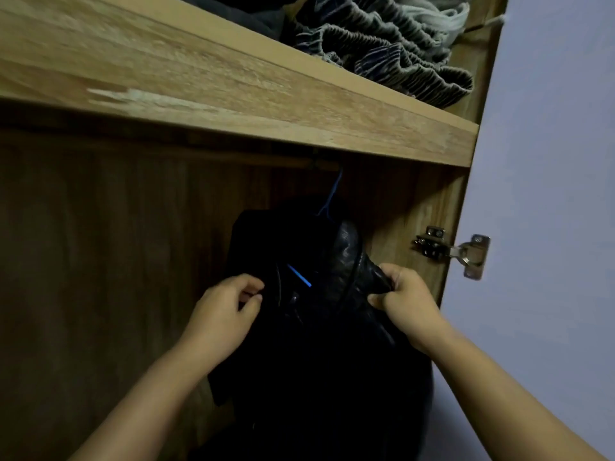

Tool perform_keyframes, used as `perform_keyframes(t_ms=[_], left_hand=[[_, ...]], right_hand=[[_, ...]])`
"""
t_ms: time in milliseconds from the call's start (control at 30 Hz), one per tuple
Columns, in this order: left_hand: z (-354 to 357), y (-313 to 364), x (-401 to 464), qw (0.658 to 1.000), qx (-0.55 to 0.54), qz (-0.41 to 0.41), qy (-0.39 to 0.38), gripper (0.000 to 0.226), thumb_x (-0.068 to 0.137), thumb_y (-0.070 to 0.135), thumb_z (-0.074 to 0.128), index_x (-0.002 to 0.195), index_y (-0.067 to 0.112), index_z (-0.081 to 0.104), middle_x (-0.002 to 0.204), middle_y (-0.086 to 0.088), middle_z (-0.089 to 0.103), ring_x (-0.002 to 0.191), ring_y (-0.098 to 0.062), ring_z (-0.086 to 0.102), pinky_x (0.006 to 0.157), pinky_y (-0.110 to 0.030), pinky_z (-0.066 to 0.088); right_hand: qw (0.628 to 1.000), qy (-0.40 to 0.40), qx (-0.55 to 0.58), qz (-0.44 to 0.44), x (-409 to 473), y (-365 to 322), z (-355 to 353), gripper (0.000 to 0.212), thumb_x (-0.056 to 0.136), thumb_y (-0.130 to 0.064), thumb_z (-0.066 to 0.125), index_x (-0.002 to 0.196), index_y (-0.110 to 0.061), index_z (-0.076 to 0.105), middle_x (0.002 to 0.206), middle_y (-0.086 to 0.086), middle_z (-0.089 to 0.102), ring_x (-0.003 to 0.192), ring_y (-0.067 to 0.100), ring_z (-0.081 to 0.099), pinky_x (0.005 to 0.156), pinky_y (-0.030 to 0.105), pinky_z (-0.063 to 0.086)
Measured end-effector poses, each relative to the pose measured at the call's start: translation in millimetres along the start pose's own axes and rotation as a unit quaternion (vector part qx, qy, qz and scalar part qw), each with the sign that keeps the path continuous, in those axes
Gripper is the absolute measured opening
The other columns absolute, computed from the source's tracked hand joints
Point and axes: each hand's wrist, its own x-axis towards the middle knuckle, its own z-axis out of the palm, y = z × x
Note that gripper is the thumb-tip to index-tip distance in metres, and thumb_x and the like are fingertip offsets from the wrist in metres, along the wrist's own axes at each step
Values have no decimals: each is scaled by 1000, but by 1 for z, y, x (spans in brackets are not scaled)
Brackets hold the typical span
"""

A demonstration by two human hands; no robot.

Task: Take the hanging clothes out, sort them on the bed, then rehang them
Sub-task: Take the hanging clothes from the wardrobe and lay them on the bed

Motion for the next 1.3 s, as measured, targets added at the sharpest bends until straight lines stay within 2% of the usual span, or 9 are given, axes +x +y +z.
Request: perform_keyframes(t_ms=[200, 367, 433, 533, 667, 833, 967, 1100, 1300], left_hand=[[18, 32, -8, 993, 88, 22, 71, 43, 95, 24, 47, 135, 11, 42, 137, -11, 44, 127, -26, 40, 103, -32, 32], [40, 62, -20, 990, 127, 48, 28, 58, 96, 38, 37, 147, 17, 20, 151, -6, 28, 141, -21, 21, 116, -38, 12], [46, 80, -32, 991, 121, 52, -26, 55, 93, 45, 36, 141, 20, 32, 137, -7, 49, 128, -24, 42, 113, -43, 21], [53, 116, -59, 992, 65, 70, -82, 45, 83, 54, 38, 110, 20, 53, 86, -2, 66, 78, -20, 62, 76, -44, 51], [80, 160, -107, 995, -10, 90, -41, 18, 87, 36, 57, 78, 20, 58, 63, -5, 62, 59, -20, 59, 58, -40, 47], [115, 226, -172, 989, -102, 94, -45, 28, 81, 35, 64, 65, 12, 58, 55, -10, 59, 51, -21, 55, 46, -30, 39], [137, 266, -214, 982, -152, 96, -63, 39, 68, 57, 60, 63, 18, 58, 54, -1, 62, 49, -12, 58, 48, -36, 47], [162, 294, -239, 979, -143, 109, -96, 47, 58, 69, 47, 70, 24, 55, 49, 5, 58, 46, -16, 56, 50, -38, 49], [179, 332, -260, 960, -142, 172, -167, 34, 67, 55, 60, 62, 22, 52, 54, 9, 58, 46, -10, 51, 47, -25, 34]], right_hand=[[998, -14, -65, -16, -61, 2, -38, 37, 76, 19, 54, 64, -16, 57, 56, -7, 58, 56, 2, 57, 56, 16, 44], [991, -33, -128, -24, -124, -5, -83, 25, 73, 17, 59, 67, -7, 59, 59, -6, 57, 57, 2, 54, 63, 21, 44], [989, -32, -145, -14, -150, -7, -105, 20, 73, 17, 59, 68, -3, 58, 58, -5, 55, 57, 4, 52, 61, 22, 42], [985, -23, -172, 8, -193, -8, -141, 20, 74, 17, 57, 68, -2, 56, 59, -1, 50, 56, 8, 47, 57, 23, 37], [972, 1, -231, 37, -252, -9, -189, 17, 73, 15, 57, 72, -1, 59, 60, -1, 51, 56, 5, 47, 57, 22, 38], [934, 104, -333, 75, -327, 0, -233, 23, 75, 1, 59, 79, -22, 63, 73, -5, 67, 72, 10, 60, 70, 25, 47], [958, 145, -222, 112, -393, -5, -257, 26, 80, -13, 52, 89, -30, 69, 87, -9, 72, 85, 5, 65, 80, 25, 49], [964, 184, -158, 109, -449, -12, -273, 28, 74, -47, 53, 89, -30, 69, 86, -6, 71, 85, 8, 66, 77, 26, 48], [875, 312, -330, 170, -505, -10, -274, 62, 51, -76, 61, 71, -17, 56, 67, 5, 61, 57, 3, 47, 57, 29, 40]])
